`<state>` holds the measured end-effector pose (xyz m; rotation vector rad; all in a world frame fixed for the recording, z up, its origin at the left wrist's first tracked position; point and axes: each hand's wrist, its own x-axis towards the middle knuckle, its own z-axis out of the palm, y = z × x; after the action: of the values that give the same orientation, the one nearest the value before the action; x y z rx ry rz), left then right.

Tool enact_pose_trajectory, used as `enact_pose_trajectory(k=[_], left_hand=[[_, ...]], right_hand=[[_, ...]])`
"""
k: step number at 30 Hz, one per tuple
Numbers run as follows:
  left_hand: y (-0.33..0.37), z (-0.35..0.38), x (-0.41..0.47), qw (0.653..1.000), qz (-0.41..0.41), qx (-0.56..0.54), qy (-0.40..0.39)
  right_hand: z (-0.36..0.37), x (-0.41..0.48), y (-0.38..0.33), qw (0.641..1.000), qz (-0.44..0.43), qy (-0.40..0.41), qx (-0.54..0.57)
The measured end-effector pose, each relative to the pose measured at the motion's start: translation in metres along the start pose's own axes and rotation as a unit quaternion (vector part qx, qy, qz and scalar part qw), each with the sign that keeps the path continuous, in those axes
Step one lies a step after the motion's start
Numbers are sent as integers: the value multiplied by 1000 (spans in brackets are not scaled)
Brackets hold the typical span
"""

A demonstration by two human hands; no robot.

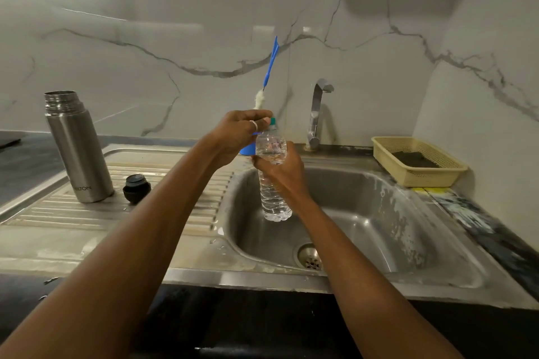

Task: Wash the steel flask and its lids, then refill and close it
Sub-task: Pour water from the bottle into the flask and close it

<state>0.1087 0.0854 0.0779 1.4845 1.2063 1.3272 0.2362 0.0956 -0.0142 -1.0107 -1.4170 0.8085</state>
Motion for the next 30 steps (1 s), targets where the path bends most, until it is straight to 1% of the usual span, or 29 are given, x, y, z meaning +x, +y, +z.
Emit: enact_pose_trajectory(k=[4,6,8,14,17,20,23,25,28,30], left_hand=[[5,3,4,993,-8,62,97],[5,4,8,988,-3,87,125],[6,5,8,988,4,96,120],[7,4,7,995,14,90,40],[6,2,5,994,21,105,24],[5,1,9,993,24,104,54],[7,-2,16,989,29,86,120],[8,-8,22,983,37,92,153],[-1,-29,33,968,55,180,166],[-14,-46,40,951,42,253,174]], right_hand=[[1,-1,-2,1000,-9,13,-14],[2,-1,-2,1000,-18,12,-22],[2,-1,-3,999,-23,8,-23],[3,-1,-2,999,-22,11,-21],[3,0,-1,999,-22,9,-21],[4,1,1,999,-21,2,-26],[3,-1,0,999,-16,7,-27],[1,-1,0,1000,-12,14,-18],[-2,0,1,1000,-7,18,-2],[-4,1,3,1000,-4,21,9]])
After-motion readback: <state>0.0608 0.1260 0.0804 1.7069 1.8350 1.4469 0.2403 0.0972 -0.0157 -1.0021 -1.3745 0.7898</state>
